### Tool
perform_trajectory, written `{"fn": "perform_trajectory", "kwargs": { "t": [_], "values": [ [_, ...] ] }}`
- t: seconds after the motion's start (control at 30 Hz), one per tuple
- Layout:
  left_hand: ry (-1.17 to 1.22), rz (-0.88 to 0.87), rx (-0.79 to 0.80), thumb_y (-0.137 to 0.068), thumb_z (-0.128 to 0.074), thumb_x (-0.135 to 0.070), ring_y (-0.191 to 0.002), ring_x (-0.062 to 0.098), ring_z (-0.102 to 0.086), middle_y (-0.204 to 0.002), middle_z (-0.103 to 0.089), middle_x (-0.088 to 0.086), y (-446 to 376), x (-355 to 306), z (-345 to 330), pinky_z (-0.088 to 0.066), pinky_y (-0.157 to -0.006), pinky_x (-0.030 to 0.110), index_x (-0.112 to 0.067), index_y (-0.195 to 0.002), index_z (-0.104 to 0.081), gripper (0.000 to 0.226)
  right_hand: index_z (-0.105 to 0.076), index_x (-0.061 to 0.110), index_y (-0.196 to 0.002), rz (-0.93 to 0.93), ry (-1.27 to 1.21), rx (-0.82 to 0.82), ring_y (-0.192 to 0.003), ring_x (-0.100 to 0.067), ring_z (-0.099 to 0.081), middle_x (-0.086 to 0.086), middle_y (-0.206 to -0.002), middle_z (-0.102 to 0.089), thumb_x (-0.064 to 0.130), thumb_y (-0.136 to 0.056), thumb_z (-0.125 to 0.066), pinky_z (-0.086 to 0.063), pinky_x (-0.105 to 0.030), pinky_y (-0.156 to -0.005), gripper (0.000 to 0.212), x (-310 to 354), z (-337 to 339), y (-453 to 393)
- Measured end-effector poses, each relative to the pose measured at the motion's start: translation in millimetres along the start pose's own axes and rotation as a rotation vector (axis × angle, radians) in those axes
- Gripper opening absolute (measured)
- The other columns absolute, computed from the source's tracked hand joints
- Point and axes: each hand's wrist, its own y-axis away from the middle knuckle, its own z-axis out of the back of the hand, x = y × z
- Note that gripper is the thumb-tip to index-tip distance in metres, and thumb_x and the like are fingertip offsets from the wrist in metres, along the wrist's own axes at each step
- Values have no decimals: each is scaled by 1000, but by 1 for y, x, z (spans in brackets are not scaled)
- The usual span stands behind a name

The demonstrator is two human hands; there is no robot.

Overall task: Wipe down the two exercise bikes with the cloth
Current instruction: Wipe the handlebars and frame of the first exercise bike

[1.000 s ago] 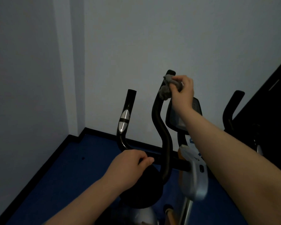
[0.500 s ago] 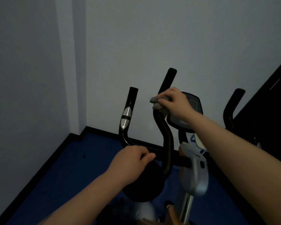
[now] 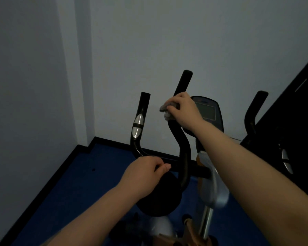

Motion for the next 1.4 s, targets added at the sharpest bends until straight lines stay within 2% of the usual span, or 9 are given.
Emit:
{"fn": "perform_trajectory", "kwargs": {
  "t": [0.17, 0.33, 0.5, 0.67, 0.77, 0.9, 1.1, 1.27, 1.4],
  "values": [
    [4, 2, 3, -95, -49, -49, -52, 0, -46, -58, -51, -10, -1, 1, -1, -28, -46, 16, -35, -65, -54, 34, -76, 26, -96, 45, 30, 384, -97, -10, -55, 6, -104, -55, 21, -86, -70, -46, -32, -94, 13, -4, 32, 1],
    [0, 8, 9, -95, -49, -50, -54, 2, -49, -59, -53, -9, -1, 2, -1, -29, -49, 21, -34, -66, -56, 34, -74, 18, -104, 17, -132, 86, -108, -13, -52, -1, -114, -52, 13, -90, -65, -40, -23, -97, 17, -3, 9, 25],
    [-16, 0, 5, -96, -49, -48, -55, 2, -49, -59, -52, -9, -2, 1, -1, -29, -50, 22, -34, -62, -51, 37, -74, 34, -96, 45, -143, 319, -103, -5, -54, 9, -109, -53, 18, -86, -71, -45, -16, -90, 19, -20, 29, 44],
    [-10, 2, 18, -96, -49, -48, -60, 3, -51, -62, -54, -10, -1, 2, 0, -32, -53, 25, -34, -64, -52, 35, -73, 24, -102, -71, -166, -45, -105, -13, -55, 0, -111, -57, 15, -91, -64, -43, -28, -95, 17, -14, 6, 56],
    [-33, -6, 8, -96, -48, -48, -57, 3, -48, -60, -51, -10, -2, 2, -2, -30, -51, 25, -34, -66, -54, 33, -69, 35, -104, -44, -141, 87, -109, -10, -52, 9, -116, -52, 27, -88, -68, -45, -31, -95, 18, -20, 12, 74],
    [-44, -3, -4, -96, -48, -47, -57, 3, -50, -60, -53, -9, -2, 3, -2, -29, -50, 24, -27, -73, -61, 33, -62, 32, -124, 66, 94, 360, -113, -9, -47, 10, -123, -45, 26, -83, -75, -39, -25, -97, 43, -21, 40, 65],
    [-39, -11, 2, -96, -48, -48, -60, 5, -54, -64, -57, -7, -3, 4, -1, -32, -53, 25, -24, -80, -66, 34, -66, 23, -120, -35, -23, 25, -109, -13, -50, 3, -121, -49, 21, -87, -70, -40, -24, -92, 33, -5, 12, 67],
    [-47, -8, 4, -96, -48, -47, -63, 8, -55, -66, -58, -5, -3, 4, -1, -35, -54, 27, -24, -78, -65, 34, -71, 30, -105, -46, 66, 308, -102, -10, -52, 8, -109, -53, 23, -79, -77, -44, -29, -92, 28, -15, 38, 72],
    [-31, -4, 13, -96, -48, -47, -62, 8, -55, -66, -58, -6, -2, 3, 0, -37, -55, 28, -23, -79, -66, 34, -67, 22, -115, -112, -12, 89, -108, -15, -51, -2, -117, -53, 17, -84, -73, -41, -26, -94, 32, -14, 30, 68]
  ]
}}
